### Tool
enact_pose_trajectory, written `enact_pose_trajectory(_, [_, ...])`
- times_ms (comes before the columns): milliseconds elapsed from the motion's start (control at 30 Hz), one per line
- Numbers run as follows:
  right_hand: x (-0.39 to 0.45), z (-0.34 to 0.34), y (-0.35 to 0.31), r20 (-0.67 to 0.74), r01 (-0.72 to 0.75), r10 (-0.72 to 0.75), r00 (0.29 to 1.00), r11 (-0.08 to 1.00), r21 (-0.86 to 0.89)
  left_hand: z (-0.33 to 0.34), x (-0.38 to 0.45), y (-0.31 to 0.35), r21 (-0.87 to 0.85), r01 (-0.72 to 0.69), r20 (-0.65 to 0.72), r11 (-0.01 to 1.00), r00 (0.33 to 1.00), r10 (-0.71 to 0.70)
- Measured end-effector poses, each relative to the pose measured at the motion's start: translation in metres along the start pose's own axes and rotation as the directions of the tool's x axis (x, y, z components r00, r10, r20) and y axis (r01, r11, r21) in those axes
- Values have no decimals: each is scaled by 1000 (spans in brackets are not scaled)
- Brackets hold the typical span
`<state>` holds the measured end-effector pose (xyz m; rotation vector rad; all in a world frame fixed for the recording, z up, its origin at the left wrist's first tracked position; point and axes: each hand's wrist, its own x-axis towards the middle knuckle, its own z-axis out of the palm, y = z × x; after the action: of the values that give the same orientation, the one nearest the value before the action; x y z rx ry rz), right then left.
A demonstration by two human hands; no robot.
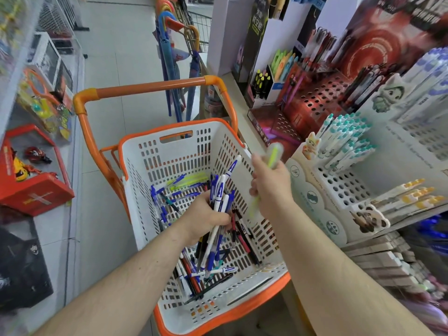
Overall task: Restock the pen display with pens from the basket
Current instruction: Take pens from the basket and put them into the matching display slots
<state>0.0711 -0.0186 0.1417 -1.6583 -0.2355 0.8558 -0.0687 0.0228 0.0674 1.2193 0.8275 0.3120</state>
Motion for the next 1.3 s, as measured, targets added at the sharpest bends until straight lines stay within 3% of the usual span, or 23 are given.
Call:
enact_pose_trajectory(67, [-5,4,6,140,-96,110,984,990,-105,2,-1,5,36,-15,75,999,997,13])
enact_pose_trajectory(133, [-6,8,8,190,-113,129,973,989,-91,4,-2,9,51,-8,149,999,989,0])
enact_pose_trajectory(233, [3,1,-5,2,-56,56,998,998,34,3,-2,9,28,50,139,998,989,-54])
enact_pose_trajectory(300, [10,-13,-20,-37,-47,51,998,993,107,-2,-1,8,-63,100,75,993,993,-95])
enact_pose_trajectory(400, [5,-25,-28,142,-90,95,985,995,-38,-10,4,11,-311,109,19,944,994,-108])
enact_pose_trajectory(500, [-9,-14,-20,281,-88,171,944,955,-284,-3,3,24,-429,129,50,894,992,-119])
enact_pose_trajectory(667, [-13,0,-6,222,-17,95,970,944,-330,11,0,40,-469,86,174,879,985,-4])
enact_pose_trajectory(767, [-18,-1,-5,209,6,71,975,938,-346,13,0,41,-404,59,136,913,991,-4])
enact_pose_trajectory(867, [-20,-10,-9,94,-61,87,992,966,-252,10,7,43,-419,-3,-58,908,998,-24])
enact_pose_trajectory(933, [-21,-19,-1,-6,-247,248,969,961,-124,4,14,50,-395,-162,-250,904,966,64])
enact_pose_trajectory(1033, [-38,-22,27,109,-600,589,800,789,136,5,16,66,-267,-376,-406,887,879,250])
enact_pose_trajectory(1133, [-45,-9,43,229,-720,683,694,649,245,21,9,72,-159,-442,-412,883,842,348])
enact_pose_trajectory(1300, [-45,4,32,260,-691,645,719,618,375,37,-3,67,-23,-485,-342,874,825,449])
